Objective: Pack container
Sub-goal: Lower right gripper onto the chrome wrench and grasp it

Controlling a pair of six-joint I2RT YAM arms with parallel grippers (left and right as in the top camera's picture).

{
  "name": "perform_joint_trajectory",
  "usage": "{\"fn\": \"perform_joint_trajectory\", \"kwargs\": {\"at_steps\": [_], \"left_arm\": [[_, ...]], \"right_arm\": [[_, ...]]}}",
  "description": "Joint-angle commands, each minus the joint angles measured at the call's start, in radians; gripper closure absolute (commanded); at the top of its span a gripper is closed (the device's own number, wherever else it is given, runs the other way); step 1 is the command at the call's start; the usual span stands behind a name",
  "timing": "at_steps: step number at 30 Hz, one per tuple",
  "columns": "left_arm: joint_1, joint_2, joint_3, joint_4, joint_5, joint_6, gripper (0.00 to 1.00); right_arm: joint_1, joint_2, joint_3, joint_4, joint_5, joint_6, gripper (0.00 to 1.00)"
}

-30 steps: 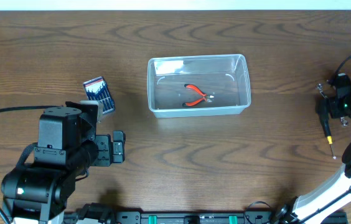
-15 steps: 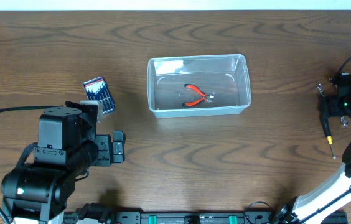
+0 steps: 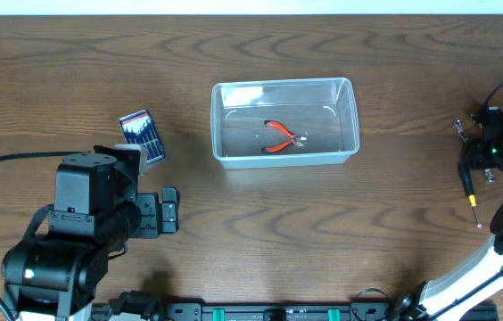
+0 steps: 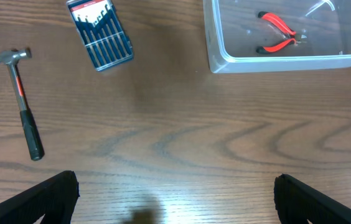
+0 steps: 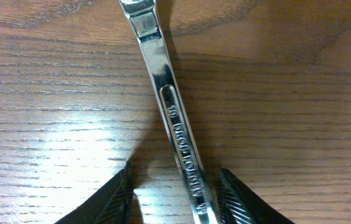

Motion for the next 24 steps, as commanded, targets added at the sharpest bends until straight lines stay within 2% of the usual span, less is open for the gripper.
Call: {"fn": "perform_joint_trajectory", "kwargs": {"at_steps": [1, 12, 24], "left_arm": [[0.003, -0.002, 0.019, -0.003, -0.004, -0.006, 0.02], [0.003, -0.002, 0.019, -0.003, -0.004, -0.006, 0.01], [0.003, -0.002, 0.019, -0.003, -0.004, -0.006, 0.02]], "right_arm": [[0.001, 0.032, -0.005, -0.011, 0.034, -0.001, 0.59], [0.001, 0.032, -0.005, -0.03, 0.035, -0.001, 0.78], [0.002, 0.032, -0.005, -0.041, 0.034, -0.001, 0.87]]}}
